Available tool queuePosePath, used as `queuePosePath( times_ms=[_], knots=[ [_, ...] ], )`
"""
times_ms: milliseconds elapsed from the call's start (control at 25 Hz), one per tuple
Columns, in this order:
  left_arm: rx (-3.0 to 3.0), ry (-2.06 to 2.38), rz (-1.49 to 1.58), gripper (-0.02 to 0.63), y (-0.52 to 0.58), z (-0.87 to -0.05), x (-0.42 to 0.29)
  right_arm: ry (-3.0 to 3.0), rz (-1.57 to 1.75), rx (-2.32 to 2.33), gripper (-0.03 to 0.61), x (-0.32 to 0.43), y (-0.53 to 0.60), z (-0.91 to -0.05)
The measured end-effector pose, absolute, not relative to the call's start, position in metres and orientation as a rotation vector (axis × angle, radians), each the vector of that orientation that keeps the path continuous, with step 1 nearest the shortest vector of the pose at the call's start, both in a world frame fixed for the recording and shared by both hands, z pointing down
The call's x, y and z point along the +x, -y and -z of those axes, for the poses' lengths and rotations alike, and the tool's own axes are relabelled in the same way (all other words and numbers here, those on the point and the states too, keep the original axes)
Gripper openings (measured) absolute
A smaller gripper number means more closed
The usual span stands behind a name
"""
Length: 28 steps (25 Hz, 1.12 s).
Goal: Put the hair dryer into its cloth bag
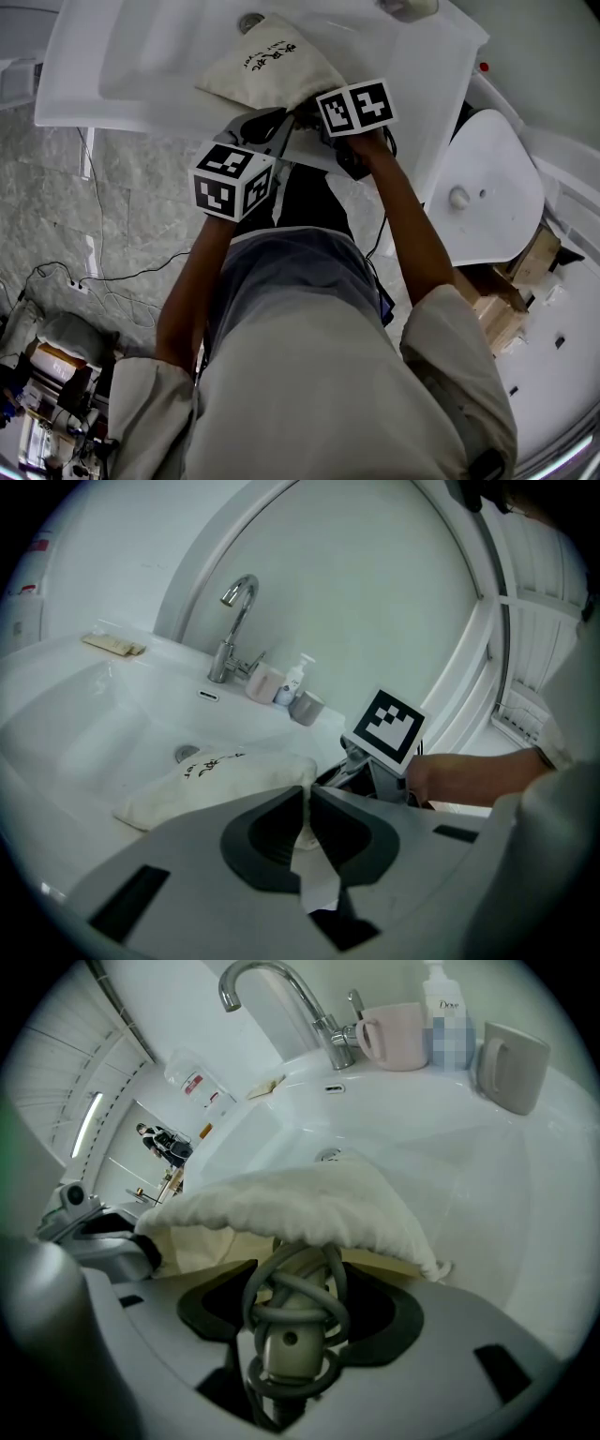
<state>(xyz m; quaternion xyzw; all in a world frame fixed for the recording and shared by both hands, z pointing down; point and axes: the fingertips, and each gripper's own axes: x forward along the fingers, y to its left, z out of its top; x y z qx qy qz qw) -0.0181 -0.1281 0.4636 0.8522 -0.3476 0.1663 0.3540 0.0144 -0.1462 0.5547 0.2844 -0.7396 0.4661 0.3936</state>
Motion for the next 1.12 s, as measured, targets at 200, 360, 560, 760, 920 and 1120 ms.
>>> queuePosePath(
  times_ms=[200,360,560,760,920,1120],
  knots=[
    [2.192,0.888,-0.4,0.029,0.129,-0.464,-0.014,1.891,-1.169,0.727,0.281,0.011,0.151,-0.559],
    [2.192,0.892,-0.396,0.029,0.129,-0.464,-0.012,1.901,-1.169,0.734,0.281,0.009,0.156,-0.561],
    [2.182,0.891,-0.385,0.029,0.126,-0.465,-0.014,1.917,-1.171,0.762,0.281,0.006,0.162,-0.564],
    [2.171,0.885,-0.362,0.029,0.125,-0.462,-0.017,1.921,-1.183,0.842,0.281,0.004,0.173,-0.566],
    [2.153,0.88,-0.329,0.03,0.126,-0.459,-0.018,1.932,-1.199,0.861,0.281,0.002,0.179,-0.565],
    [2.144,0.871,-0.323,0.029,0.125,-0.461,-0.017,1.927,-1.189,0.893,0.281,0.003,0.184,-0.571]
  ],
)
